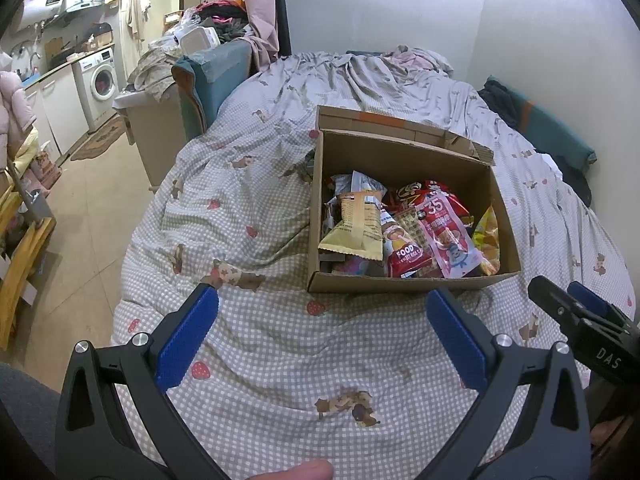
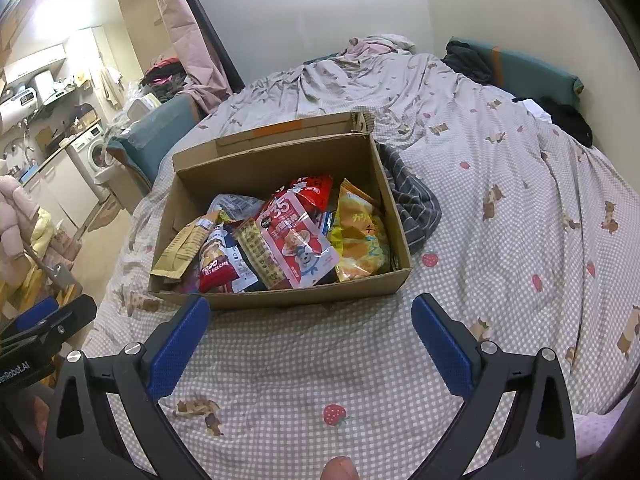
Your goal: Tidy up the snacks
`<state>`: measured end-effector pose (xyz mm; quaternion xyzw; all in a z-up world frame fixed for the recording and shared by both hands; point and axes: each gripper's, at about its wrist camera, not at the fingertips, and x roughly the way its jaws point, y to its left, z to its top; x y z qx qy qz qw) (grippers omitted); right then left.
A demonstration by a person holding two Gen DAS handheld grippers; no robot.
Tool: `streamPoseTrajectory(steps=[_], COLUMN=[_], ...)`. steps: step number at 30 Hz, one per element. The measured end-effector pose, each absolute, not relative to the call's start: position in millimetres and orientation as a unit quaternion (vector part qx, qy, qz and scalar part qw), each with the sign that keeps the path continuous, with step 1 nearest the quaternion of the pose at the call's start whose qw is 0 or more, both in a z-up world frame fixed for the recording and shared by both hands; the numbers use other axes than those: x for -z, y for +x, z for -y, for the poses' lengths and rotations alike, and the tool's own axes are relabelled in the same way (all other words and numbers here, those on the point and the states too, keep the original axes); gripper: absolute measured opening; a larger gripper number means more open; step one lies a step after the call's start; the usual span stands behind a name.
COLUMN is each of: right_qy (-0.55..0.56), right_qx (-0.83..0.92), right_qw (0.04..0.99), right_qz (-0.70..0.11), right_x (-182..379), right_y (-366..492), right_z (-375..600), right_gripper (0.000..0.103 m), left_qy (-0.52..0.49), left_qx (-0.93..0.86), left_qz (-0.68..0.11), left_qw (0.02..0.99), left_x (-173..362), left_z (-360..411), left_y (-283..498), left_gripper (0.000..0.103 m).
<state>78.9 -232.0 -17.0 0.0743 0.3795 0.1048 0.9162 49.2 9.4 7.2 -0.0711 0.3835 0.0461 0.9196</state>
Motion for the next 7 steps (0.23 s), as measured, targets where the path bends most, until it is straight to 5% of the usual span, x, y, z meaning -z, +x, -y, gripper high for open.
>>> streamPoseTrajectory(steps=[7], right_qy=[0.075], right_qx=[-0.111], right_qw=[0.918], right_qz=[-0.374], right_x=[12.1], right_y=[77.8], right_z=[230.6], right_gripper=[0.103], left_qy=[-0.071], left_qx=[-0.044], left_qz=[-0.384], left_qw=[0.919], left_x=[-6.4], left_z=[-9.2], left_y=[48.9], left_gripper=[0.103])
